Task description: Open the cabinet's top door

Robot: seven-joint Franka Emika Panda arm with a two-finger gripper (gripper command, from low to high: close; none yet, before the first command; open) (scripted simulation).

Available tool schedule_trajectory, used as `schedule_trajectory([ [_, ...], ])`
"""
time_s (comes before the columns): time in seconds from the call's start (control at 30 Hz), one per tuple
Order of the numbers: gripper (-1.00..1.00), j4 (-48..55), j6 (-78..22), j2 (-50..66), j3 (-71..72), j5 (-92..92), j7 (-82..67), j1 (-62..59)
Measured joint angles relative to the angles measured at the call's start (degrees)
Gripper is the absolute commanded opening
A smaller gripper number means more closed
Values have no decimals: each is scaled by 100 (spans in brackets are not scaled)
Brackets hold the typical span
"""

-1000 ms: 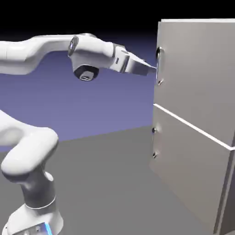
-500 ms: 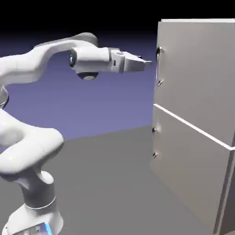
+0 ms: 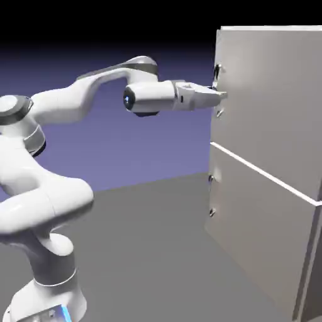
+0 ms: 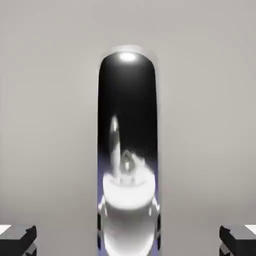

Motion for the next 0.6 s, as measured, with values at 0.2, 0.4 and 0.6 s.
schedule_trajectory([
  [0.2, -100, -1249, -1052, -194, -885, -157, -463, 1105],
  [0.4, -100, -2424, -2157, -478, -2074, -855, -763, 2132],
  [0.6, -100, -3195, -3127, -789, -3320, -1856, -900, 2700],
])
